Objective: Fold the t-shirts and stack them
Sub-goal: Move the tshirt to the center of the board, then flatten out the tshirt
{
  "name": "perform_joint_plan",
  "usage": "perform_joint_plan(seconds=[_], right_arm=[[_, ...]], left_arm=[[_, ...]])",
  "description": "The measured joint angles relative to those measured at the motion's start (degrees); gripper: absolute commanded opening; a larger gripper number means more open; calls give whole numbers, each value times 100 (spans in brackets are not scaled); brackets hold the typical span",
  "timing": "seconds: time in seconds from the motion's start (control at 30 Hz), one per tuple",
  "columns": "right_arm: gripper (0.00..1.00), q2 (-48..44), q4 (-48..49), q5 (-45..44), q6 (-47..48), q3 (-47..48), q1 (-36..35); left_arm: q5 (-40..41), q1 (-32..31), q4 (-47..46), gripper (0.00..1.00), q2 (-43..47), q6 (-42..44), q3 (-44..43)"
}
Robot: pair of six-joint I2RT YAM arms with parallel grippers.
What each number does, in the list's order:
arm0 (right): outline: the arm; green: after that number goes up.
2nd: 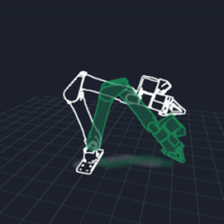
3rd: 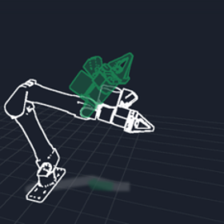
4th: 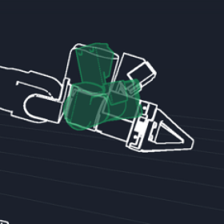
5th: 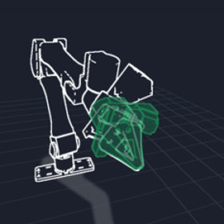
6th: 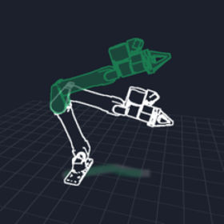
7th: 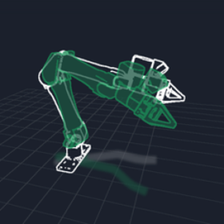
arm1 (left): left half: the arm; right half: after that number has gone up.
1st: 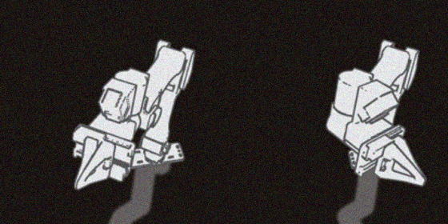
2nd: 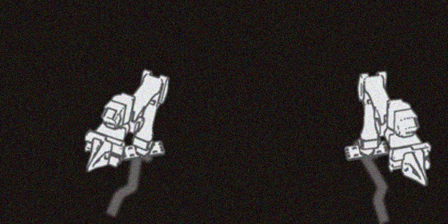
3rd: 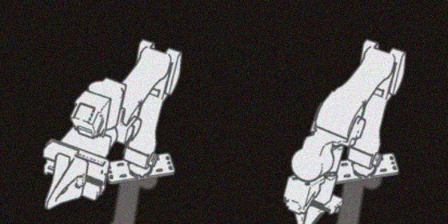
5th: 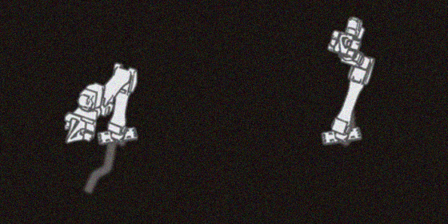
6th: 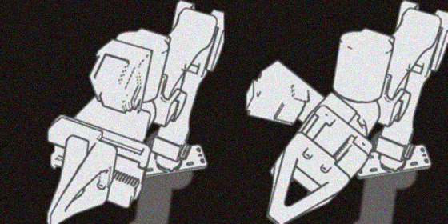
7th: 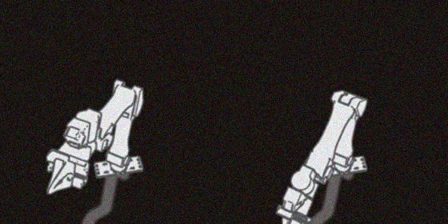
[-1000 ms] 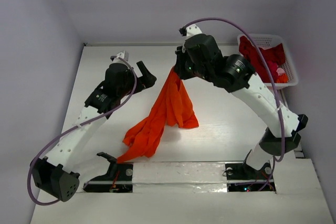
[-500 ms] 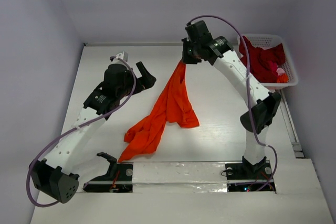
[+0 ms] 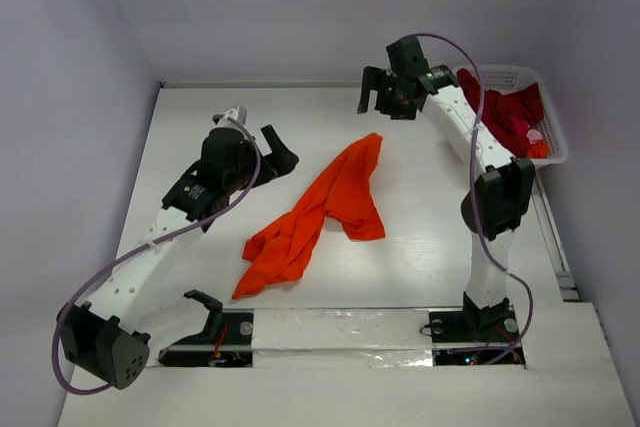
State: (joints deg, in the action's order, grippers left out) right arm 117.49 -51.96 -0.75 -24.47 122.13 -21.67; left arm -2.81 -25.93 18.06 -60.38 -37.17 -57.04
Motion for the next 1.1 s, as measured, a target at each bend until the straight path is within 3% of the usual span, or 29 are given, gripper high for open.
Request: perform_joint_plan(seconds=[0.17,0.3,0.57,0.8,1.1], right_arm=[[100,-970,455,162,-2,-1545,-190],[79,-2210,697,166,-114,-2850,-634],[73,-4092,1172,426,-562,-4931,-1622],[71,-4011,1569,490,-940,-6153,-1620],[62,-3512,2861,949,-1687,-6494,-1563]], left_arm=[[0,0,-7,99,-72,4,20],[2,0,63,99,-188,33,-15],[0,0,238,99,-629,138,-553],[-33,0,190,99,-981,197,-826],[-70,-37,210,99,-1008,240,-826]])
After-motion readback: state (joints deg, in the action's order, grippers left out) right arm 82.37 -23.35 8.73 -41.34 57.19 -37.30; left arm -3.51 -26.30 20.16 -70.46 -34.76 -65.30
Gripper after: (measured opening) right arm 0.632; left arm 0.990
